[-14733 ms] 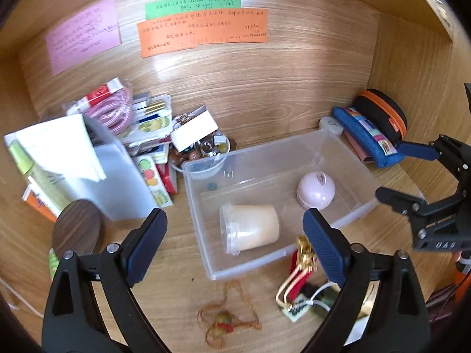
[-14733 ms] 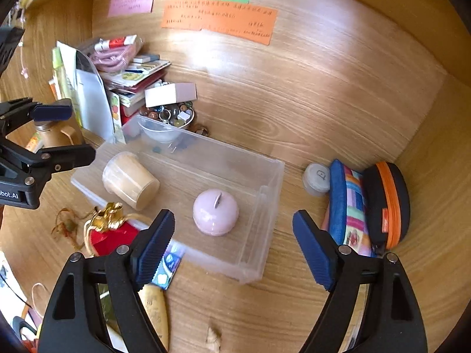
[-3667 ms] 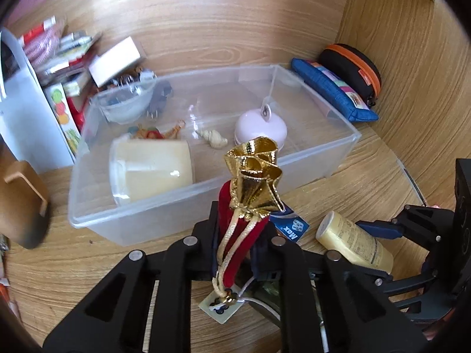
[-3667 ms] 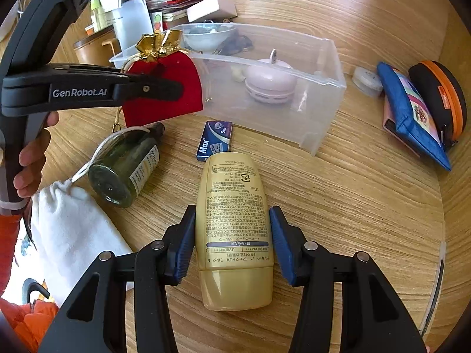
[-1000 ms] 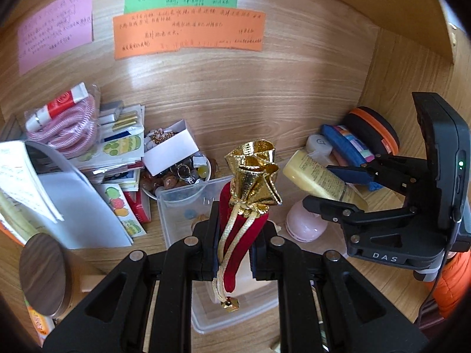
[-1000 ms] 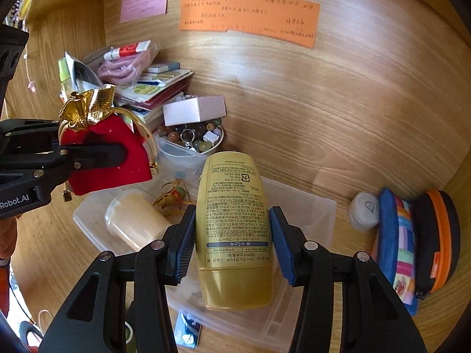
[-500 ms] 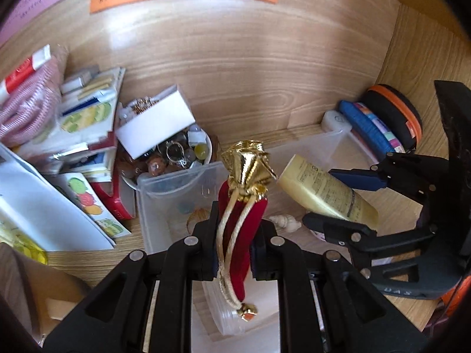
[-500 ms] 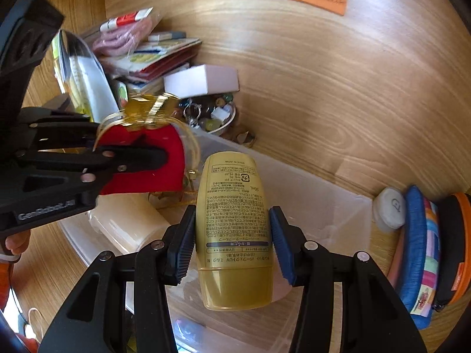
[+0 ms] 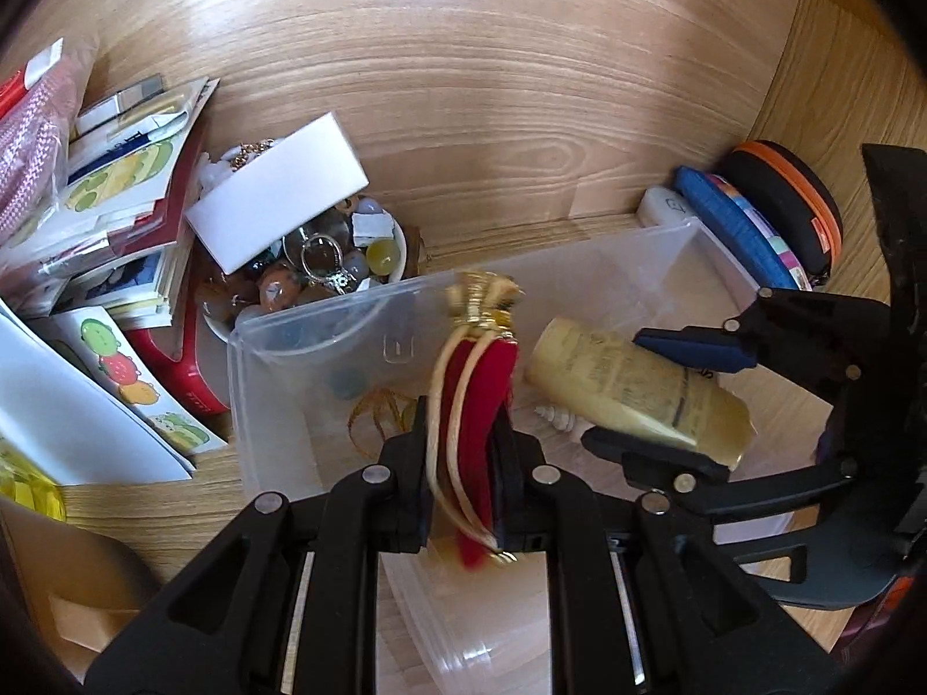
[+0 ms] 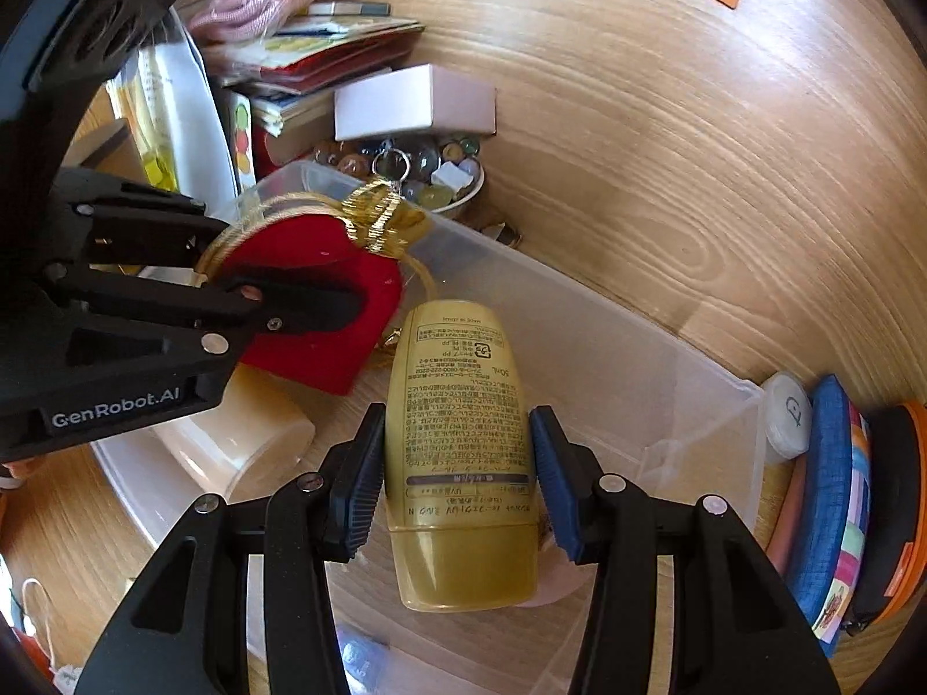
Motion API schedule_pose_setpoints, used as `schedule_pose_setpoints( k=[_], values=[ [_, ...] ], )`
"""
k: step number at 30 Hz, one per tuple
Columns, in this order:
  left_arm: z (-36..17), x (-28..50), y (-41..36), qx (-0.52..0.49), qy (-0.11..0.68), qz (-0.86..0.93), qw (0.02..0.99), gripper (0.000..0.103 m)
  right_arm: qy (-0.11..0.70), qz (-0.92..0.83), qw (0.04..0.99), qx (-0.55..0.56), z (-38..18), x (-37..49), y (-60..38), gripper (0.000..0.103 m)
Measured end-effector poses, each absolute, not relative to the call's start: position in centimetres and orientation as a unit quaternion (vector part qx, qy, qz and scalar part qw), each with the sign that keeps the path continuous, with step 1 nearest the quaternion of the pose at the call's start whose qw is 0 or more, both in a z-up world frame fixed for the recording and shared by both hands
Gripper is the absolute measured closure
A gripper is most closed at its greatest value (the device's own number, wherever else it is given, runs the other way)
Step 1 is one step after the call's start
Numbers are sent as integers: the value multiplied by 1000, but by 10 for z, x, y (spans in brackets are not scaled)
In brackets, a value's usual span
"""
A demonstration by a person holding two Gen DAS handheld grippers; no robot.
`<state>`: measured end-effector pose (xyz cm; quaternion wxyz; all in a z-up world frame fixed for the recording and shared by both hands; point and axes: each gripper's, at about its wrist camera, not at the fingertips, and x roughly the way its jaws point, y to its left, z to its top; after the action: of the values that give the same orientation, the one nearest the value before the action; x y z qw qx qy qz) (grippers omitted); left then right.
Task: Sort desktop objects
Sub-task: 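Open the left gripper to drop the pouch while the right gripper releases the tube in the bin, then move the right gripper to the white cloth bag while the left gripper moves toward the green bottle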
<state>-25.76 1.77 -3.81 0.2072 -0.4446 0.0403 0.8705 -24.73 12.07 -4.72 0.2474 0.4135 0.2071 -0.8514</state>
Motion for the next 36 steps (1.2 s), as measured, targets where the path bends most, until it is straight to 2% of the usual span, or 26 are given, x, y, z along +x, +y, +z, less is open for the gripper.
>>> schedule_pose_setpoints(
  k=[2, 4, 7, 12, 18, 23, 26, 31, 36],
  values=[
    [-39, -258, 19, -449, 40, 868, 209, 89, 211, -849, 247, 416, -49, -249, 119, 59],
    [-39, -259, 19, -453, 36, 865, 213, 89, 216, -847, 248, 417, -50, -249, 118, 68],
    [-40, -260, 18, -456, 34, 863, 215, 89, 223, -846, 245, 419, -50, -251, 117, 74],
    [-40, -258, 19, -457, 45, 861, 218, 84, 226, -841, 238, 430, -56, -254, 120, 74],
    [-41, -255, 26, -454, 54, 860, 227, 71, 240, -846, 227, 420, -51, -251, 123, 74],
    [-39, -250, 34, -453, 62, 859, 231, 53, 248, -850, 217, 411, -44, -246, 129, 74],
    [-36, -248, 31, -448, 59, 864, 223, 42, 249, -853, 210, 409, -40, -243, 136, 71],
    [-30, -249, 24, -450, 43, 865, 218, 41, 243, -862, 195, 401, -30, -236, 150, 60],
    [-25, -242, 22, -450, 43, 867, 210, 41, 238, -869, 189, 390, -18, -235, 154, 54]
  ],
)
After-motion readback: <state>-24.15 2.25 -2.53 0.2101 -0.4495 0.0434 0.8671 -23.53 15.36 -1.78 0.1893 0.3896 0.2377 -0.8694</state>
